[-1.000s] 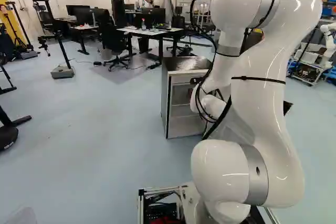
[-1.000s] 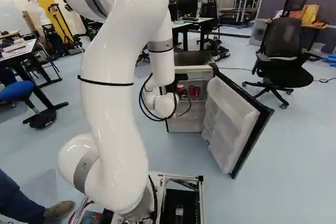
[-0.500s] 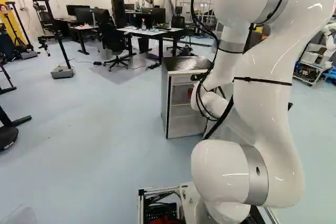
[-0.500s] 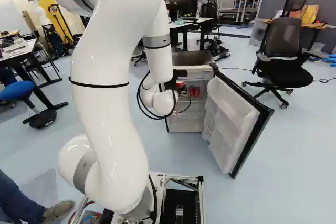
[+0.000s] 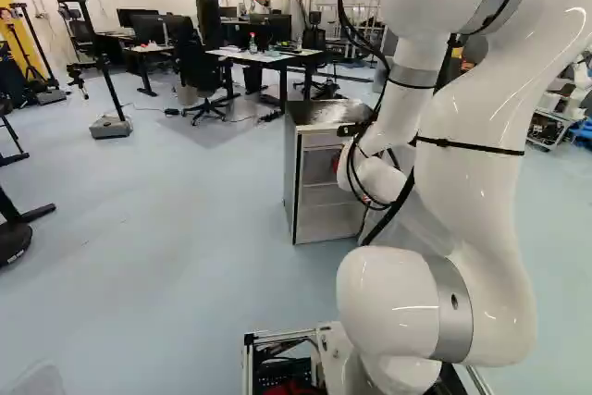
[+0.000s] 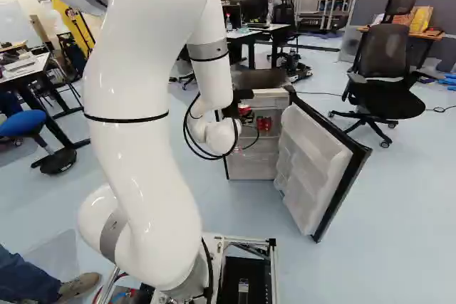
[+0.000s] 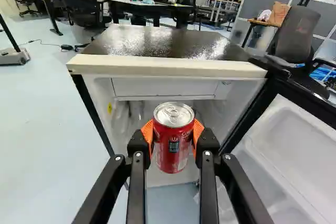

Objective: Grab a drink from the fridge

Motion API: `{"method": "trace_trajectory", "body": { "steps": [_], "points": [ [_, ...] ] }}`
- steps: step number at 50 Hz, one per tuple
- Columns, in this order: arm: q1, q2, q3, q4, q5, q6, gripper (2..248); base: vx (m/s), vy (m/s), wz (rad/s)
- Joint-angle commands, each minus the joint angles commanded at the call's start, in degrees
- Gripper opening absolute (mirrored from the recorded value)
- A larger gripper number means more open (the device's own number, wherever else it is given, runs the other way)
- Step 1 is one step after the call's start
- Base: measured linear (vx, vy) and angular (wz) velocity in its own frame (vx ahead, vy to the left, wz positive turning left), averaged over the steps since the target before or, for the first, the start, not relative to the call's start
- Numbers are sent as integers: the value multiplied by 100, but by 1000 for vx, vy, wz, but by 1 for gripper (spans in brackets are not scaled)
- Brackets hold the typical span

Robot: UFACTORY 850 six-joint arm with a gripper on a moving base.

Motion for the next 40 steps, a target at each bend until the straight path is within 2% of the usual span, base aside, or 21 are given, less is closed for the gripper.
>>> {"method": "trace_trajectory", "body": {
  "steps": [21,40],
  "points": [
    [0,10,3,0,0,0,95,0,0,0],
    [2,295,69,0,0,0,95,0,0,0]
  ]
}}
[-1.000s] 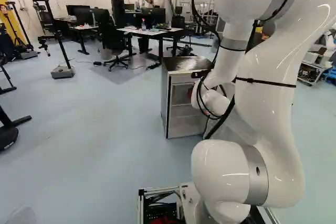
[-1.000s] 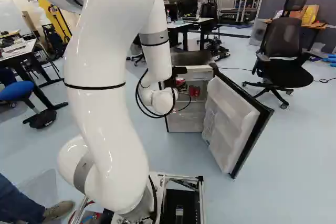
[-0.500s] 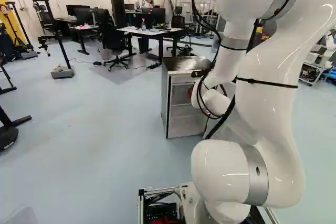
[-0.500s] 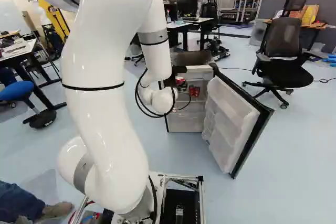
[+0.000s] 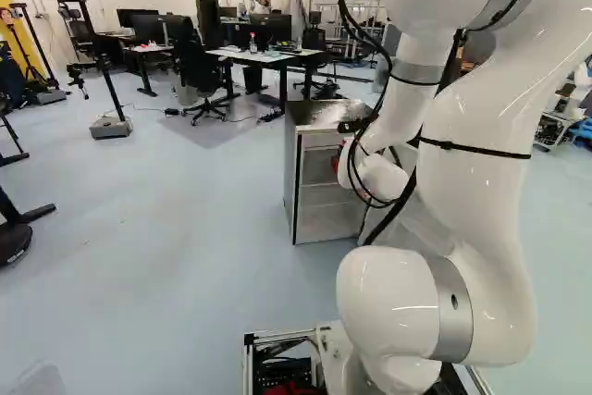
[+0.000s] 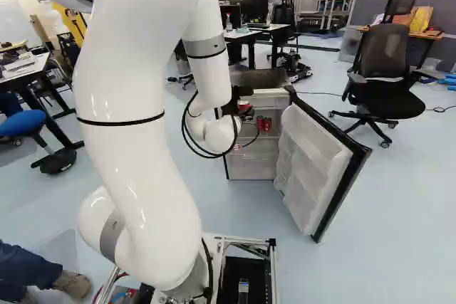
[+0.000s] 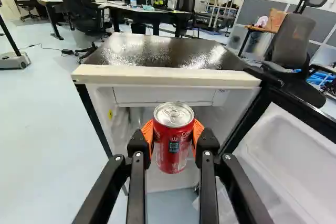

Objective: Grab a drink from the fridge

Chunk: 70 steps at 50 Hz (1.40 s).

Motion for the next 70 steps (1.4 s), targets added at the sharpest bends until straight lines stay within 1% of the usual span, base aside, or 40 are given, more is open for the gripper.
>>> {"method": "trace_trajectory", "body": {
  "steps": [9,26,70],
  "points": [
    [12,103,-29,0,-25,0,95,0,0,0],
    [52,212,-188,0,-204,0,95,0,0,0],
    [170,243,-859,0,-713,0,95,0,0,0]
  ]
}}
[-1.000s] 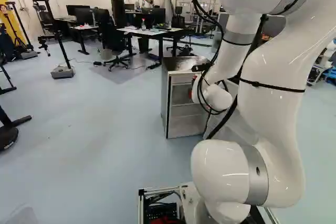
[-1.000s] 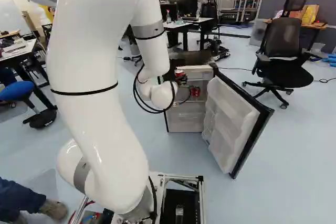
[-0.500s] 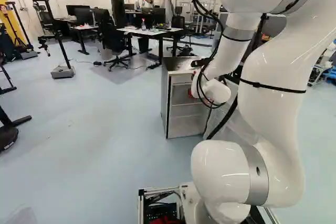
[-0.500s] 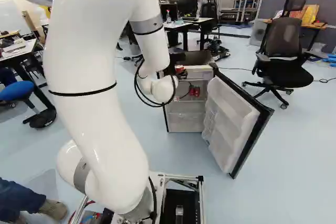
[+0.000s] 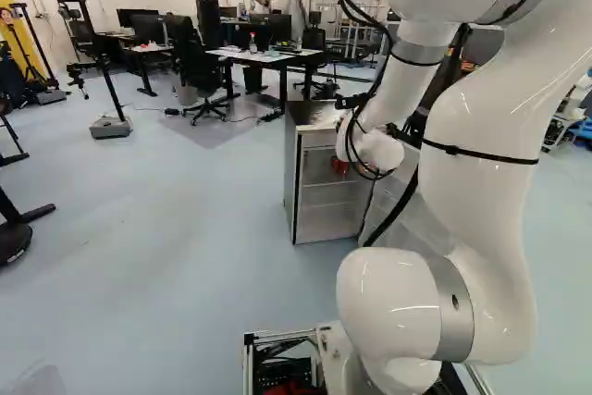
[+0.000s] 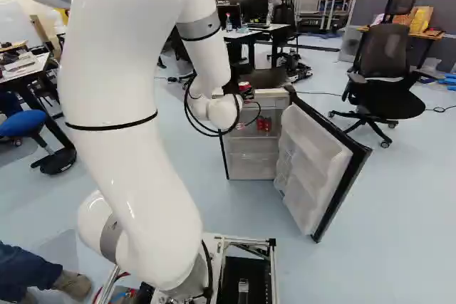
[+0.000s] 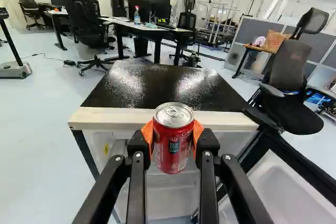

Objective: Grab a drink from the fridge

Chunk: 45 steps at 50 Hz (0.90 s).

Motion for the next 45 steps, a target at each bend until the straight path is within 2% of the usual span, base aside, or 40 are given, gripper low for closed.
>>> {"method": "trace_trajectory", "body": {
  "steps": [18,45],
  "points": [
    [16,0,-274,34,-209,0,95,0,0,0],
    [76,-64,-747,350,-521,0,95,0,0,0]
  ]
}}
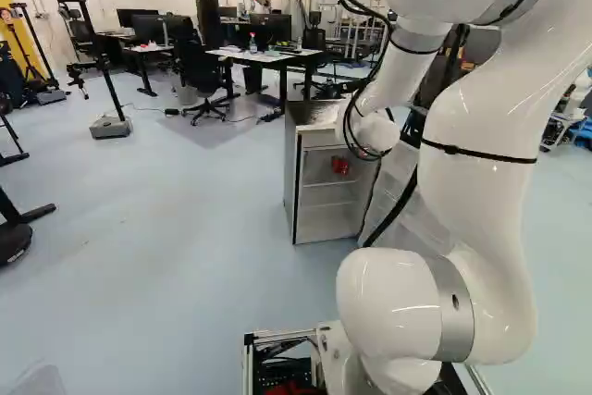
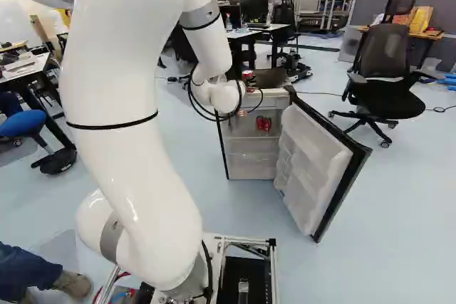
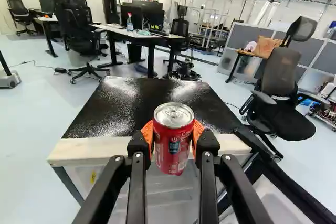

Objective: Grab a drink from the fridge

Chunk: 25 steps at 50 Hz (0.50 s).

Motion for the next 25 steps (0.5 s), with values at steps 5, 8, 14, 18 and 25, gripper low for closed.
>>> {"method": "trace_trajectory", "body": {
  "steps": [5,8,14,18,25],
  "points": [
    [14,-27,-104,63,-58,0,95,0,0,0],
    [22,-68,-167,100,-93,0,95,0,0,0],
    [39,-176,-297,175,-162,0,95,0,0,0],
    [50,-253,-389,227,-210,0,95,0,0,0],
    [70,-382,-546,314,-290,0,95,0,0,0]
  ]
}}
